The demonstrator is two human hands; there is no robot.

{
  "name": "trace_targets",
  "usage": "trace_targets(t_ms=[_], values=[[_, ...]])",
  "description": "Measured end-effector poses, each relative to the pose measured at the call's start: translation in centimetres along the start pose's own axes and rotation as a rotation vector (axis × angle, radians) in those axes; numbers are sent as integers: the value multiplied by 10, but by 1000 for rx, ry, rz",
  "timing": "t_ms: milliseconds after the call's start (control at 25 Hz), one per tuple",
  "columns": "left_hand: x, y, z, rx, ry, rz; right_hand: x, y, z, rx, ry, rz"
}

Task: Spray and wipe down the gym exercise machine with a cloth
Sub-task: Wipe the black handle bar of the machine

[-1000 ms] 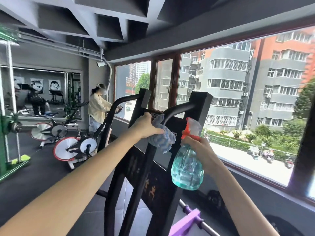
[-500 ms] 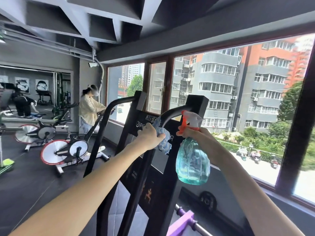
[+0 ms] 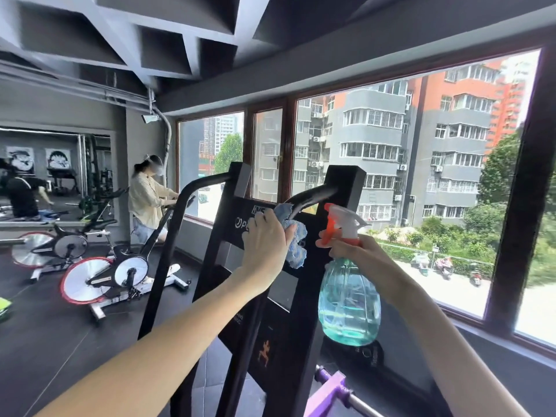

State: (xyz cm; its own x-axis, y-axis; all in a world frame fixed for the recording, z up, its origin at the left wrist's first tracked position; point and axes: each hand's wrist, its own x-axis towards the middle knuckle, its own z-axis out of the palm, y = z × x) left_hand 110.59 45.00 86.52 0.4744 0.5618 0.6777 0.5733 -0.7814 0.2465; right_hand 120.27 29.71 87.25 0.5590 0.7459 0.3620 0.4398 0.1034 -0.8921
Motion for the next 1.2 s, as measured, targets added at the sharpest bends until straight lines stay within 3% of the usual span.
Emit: trace_targets(t_ms=[120,280,560,760,960,1200], values=[[24,14,-6,165,58,69,3,17,-2,53,49,-10],[65,36,-12,319,-49,192,29,32,-16,77,98,-43],[95,88,15,712,69,127,81,52,-65,219,-41,-164],[117,122,36,576,135,59,106,69,-94,158,-222,-289],[104,96,18,525,147,29,127,76,-103,318,-401,-207],[71,56,-26,413,-216,-166,136,82,-113,387,-513,-261]])
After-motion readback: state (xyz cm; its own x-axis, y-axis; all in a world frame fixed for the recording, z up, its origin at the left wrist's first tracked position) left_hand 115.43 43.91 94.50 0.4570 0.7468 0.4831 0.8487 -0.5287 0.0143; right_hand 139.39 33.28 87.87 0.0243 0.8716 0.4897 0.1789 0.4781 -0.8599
